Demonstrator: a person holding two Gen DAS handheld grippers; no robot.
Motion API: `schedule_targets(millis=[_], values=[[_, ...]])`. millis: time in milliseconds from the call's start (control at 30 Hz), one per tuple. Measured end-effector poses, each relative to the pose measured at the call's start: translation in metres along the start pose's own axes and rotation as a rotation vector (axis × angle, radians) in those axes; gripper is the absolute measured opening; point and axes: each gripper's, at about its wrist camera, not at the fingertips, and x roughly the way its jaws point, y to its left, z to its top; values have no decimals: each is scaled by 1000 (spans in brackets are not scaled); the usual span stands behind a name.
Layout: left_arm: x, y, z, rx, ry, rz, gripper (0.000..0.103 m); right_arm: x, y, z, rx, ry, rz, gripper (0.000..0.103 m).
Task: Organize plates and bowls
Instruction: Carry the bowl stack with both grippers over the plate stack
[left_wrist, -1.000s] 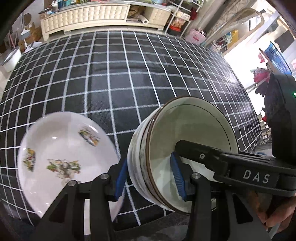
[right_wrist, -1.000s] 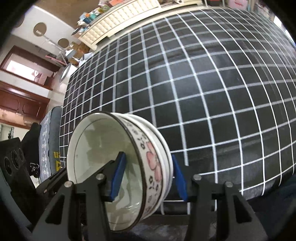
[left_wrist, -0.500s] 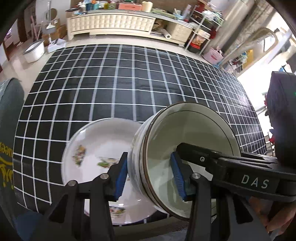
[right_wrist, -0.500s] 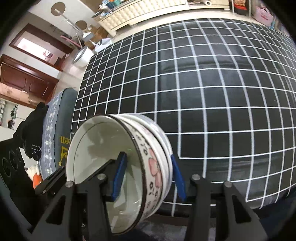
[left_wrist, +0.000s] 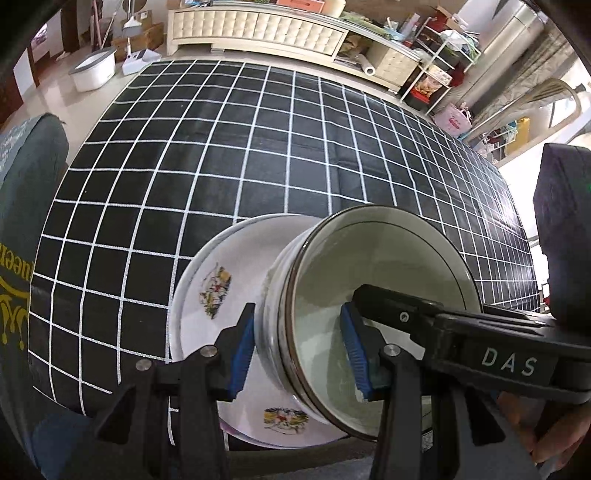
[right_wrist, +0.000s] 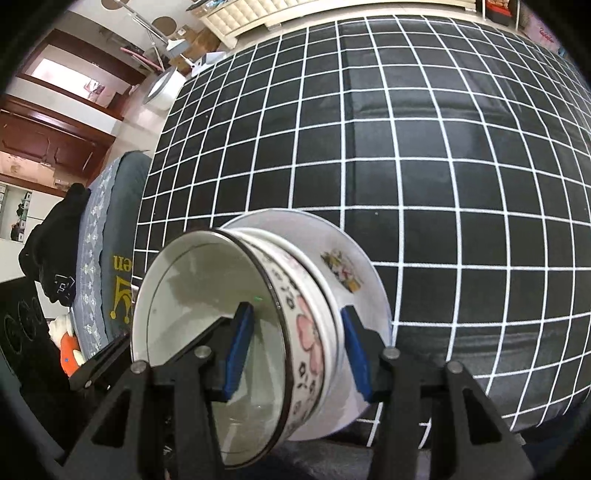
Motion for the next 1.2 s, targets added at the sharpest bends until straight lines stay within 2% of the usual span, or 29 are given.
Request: schedule_targets(millis=[267,633,867,967,1033,1200], values=[[8,8,2,-16,9,-5,43,3,0,3,-1,4,-6,52],[10,7,2,-15,-1,-2,42,2,-7,-2,12,-30,21,52],[11,5,0,-6,-12,8,43,3,-12,-2,40,-20,42,53],[9,6,0,-7,-15,5,46,-2,-11,-3,32,-60,13,53],[6,6,0,2,-32,21,50,-8,-9,-3,11,-90,2,53],[-2,0,-5,56,-78,75,50,-11,-4,-5,-12,-91,4,53]])
